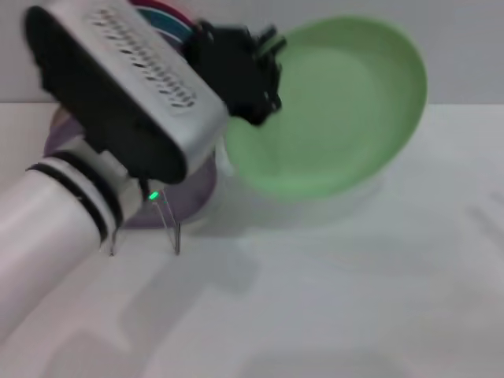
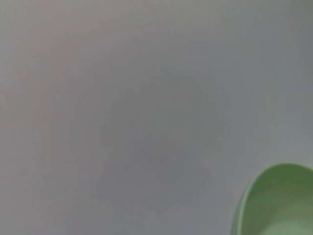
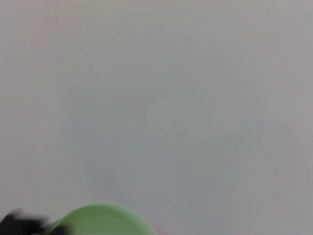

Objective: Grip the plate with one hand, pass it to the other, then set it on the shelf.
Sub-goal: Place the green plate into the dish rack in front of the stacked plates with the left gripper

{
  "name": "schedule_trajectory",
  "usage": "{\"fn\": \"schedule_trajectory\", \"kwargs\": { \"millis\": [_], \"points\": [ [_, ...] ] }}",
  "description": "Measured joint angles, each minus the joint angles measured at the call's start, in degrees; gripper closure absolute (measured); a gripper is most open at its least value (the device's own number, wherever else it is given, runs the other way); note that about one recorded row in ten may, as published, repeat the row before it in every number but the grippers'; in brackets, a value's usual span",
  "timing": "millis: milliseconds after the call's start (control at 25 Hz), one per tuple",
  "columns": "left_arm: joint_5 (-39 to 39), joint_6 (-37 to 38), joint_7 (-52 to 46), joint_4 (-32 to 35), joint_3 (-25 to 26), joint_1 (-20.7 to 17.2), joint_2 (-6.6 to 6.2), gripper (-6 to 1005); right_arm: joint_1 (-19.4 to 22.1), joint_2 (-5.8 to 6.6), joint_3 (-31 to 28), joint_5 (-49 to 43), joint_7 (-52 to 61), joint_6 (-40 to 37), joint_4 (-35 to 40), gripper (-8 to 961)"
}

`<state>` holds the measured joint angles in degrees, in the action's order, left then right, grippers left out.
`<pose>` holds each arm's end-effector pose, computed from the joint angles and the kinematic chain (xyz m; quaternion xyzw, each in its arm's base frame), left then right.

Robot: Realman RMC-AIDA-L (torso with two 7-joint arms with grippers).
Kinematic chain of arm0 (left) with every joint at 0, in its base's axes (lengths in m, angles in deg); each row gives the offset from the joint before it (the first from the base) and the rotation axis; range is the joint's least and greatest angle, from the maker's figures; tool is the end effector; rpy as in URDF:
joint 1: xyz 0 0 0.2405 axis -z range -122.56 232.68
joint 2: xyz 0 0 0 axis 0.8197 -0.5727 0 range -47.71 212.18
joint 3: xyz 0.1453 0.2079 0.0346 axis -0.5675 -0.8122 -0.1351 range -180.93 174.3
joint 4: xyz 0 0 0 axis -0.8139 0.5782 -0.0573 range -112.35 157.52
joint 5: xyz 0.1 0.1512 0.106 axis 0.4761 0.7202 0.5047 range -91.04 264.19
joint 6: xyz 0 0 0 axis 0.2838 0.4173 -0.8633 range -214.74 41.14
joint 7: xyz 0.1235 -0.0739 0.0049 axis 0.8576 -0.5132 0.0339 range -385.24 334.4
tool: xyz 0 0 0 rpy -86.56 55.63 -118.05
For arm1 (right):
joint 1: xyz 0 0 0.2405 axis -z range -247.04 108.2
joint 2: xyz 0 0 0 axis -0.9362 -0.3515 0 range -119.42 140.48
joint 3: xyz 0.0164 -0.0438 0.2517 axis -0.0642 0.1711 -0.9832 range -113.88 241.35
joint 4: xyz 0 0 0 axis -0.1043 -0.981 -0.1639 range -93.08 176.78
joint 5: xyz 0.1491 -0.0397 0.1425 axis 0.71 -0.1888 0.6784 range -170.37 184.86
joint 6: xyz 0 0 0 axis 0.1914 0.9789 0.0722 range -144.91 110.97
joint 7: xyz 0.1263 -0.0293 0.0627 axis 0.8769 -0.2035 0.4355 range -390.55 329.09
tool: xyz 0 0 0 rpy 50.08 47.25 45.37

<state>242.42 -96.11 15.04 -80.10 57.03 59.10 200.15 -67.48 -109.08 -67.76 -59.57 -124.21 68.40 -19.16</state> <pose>-0.0704 0.3035 -0.0124 -0.8501 0.0578 -0.1901 0.4877 0.3050 0.2429 0.1269 -0.7612 0.2620 0.4538 0.3821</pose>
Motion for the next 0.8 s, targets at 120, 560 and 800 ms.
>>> {"fn": "schedule_trajectory", "kwargs": {
  "millis": [120,560,800],
  "points": [
    [1.05,17.54,0.41,3.57,-2.78,-3.29,-0.63,944,-2.12,-0.01,-10.22,1.52,-3.04,5.45,9.13,321],
    [9.64,84.78,-23.45,44.3,-3.71,3.45,-7.25,943,-4.53,0.04,-17.6,0.47,-6.72,9.82,15.62,322],
    [9.65,119.76,-31.44,91.34,3.47,19.51,-4.22,943,-6.39,0.29,-17.59,-1.52,-6.75,10.53,15.96,322]
  ]
}}
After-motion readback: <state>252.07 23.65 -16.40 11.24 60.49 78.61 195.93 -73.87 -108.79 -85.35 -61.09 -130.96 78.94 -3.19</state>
